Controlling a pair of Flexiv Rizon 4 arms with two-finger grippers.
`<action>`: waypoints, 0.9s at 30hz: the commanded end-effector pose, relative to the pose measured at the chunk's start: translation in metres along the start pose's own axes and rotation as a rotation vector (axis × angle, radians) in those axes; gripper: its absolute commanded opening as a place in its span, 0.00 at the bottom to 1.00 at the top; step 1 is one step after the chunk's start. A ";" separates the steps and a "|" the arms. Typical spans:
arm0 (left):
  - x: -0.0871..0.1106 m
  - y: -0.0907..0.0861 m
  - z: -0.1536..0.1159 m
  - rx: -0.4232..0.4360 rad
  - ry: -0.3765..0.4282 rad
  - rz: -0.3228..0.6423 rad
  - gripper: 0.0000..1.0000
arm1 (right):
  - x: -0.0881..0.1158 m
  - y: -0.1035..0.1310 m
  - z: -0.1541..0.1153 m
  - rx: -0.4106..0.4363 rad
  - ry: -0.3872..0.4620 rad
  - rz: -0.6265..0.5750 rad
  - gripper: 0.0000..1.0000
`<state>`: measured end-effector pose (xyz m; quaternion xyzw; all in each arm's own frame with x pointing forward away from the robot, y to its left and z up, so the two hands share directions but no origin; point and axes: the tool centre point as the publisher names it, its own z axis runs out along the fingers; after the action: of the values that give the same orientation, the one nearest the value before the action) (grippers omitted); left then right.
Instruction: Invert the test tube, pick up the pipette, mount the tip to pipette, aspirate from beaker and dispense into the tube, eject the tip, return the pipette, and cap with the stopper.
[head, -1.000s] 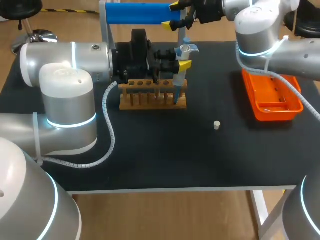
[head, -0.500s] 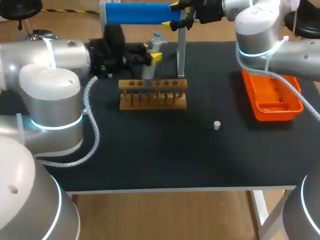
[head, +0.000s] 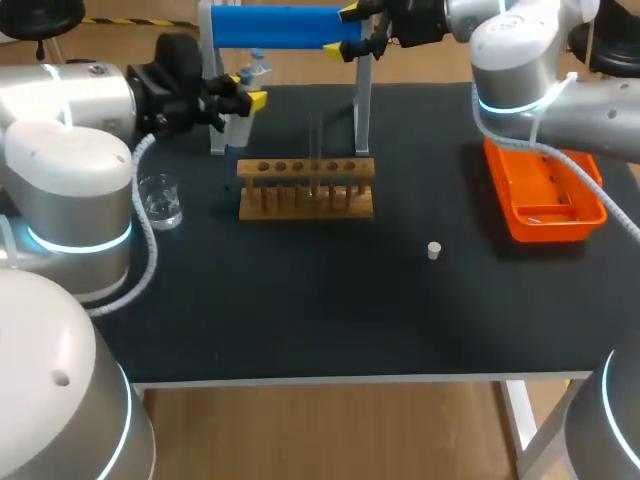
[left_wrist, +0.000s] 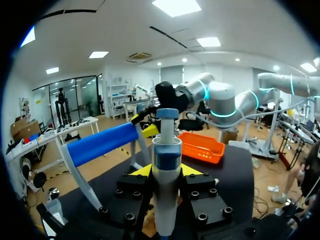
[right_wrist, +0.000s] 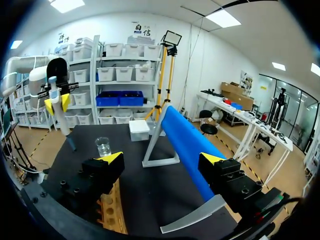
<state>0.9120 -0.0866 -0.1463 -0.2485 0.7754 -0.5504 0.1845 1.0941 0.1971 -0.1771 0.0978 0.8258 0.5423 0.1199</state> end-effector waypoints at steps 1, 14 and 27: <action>-0.021 -0.001 0.001 -0.051 -0.037 -0.020 0.00 | -0.001 0.001 -0.001 0.003 0.003 0.000 1.00; -0.051 0.003 0.001 -0.094 -0.129 -0.067 0.00 | -0.001 0.001 -0.001 0.003 0.003 0.000 1.00; -0.051 0.003 0.001 -0.094 -0.129 -0.067 0.00 | -0.001 0.001 -0.001 0.003 0.003 0.000 1.00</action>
<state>0.9537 -0.0566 -0.1504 -0.3175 0.7770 -0.5033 0.2055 1.0940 0.1970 -0.1770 0.0977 0.8260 0.5420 0.1199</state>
